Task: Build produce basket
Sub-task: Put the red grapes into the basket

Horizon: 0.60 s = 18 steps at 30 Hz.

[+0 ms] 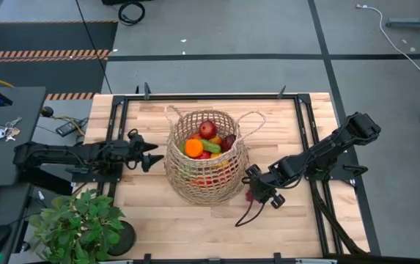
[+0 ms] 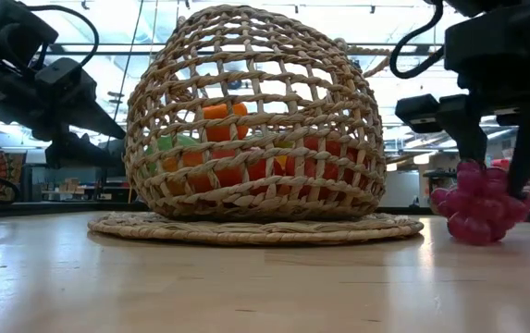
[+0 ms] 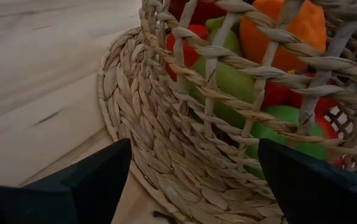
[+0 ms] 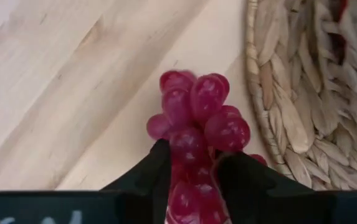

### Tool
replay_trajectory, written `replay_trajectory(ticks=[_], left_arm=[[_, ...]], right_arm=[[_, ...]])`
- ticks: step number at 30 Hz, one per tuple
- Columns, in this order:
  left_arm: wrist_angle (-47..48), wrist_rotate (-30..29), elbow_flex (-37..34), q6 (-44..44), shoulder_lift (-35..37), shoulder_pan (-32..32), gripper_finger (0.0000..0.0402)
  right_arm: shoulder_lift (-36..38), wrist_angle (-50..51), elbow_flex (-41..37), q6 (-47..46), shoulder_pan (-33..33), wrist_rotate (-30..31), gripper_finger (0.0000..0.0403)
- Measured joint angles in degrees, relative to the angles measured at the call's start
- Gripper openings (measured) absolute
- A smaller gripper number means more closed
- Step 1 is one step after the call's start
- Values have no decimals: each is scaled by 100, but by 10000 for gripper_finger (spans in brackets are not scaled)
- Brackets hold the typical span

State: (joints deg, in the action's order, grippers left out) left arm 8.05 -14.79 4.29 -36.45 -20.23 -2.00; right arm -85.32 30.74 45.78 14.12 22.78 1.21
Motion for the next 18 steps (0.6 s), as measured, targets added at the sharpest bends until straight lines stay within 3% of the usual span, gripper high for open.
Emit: replay_trajectory(ticks=[13, 18], left_arm=[[-72, 0, -11, 381, 0, 0, 357], [-80, 0, -11, 401, 2, 0, 357]], right_arm=[[136, 107, 441, -1001, -10, 44, 44], [469, 129, 485, -1773, -10, 223, 29]])
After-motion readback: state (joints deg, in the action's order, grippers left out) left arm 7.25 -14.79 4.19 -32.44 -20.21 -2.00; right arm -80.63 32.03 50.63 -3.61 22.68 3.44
